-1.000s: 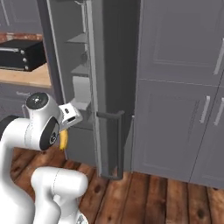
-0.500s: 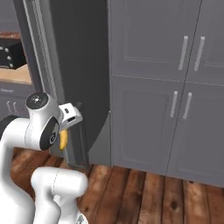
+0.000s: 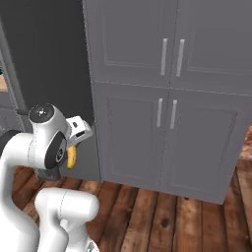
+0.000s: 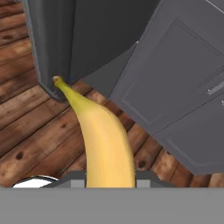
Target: Retrieve the tangerine and banana from the fridge and place them into the bowl on the dining table.
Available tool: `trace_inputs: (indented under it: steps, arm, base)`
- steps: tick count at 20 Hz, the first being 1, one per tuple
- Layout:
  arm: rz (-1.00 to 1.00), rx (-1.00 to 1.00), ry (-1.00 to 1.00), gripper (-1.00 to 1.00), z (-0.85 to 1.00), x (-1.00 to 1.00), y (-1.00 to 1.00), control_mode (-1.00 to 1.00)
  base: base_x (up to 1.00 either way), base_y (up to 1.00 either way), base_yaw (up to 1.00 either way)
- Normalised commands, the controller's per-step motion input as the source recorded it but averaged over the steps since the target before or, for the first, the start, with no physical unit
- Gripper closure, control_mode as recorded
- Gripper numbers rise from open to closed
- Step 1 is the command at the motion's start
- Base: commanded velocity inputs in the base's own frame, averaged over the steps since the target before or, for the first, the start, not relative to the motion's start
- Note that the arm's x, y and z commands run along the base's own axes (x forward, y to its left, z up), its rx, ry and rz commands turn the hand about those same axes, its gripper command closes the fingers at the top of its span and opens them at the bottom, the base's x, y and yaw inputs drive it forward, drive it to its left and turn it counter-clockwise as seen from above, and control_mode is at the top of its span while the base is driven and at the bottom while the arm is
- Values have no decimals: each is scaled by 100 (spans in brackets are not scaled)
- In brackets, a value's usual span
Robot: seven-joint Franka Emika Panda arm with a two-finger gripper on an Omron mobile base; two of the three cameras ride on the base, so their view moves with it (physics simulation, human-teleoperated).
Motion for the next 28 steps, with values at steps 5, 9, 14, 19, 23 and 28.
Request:
trace_inputs:
  steps: [5,9,14,19,23,28]
  arm:
    - [0,0,0,100,0,0,0,100]
    - [0,0,0,100,0,0,0,100]
    - [0,0,0,100,0,0,0,100]
    - [0,0,0,100,0,0,0,100]
    - [0,0,0,100,0,0,0,100]
    - [0,0,0,100,0,0,0,100]
  base:
    - [0,-77,0]
    - [0,-79,0]
    - [0,-83,0]
    - [0,-84,0]
    - [0,-86,0]
    - [0,-90,0]
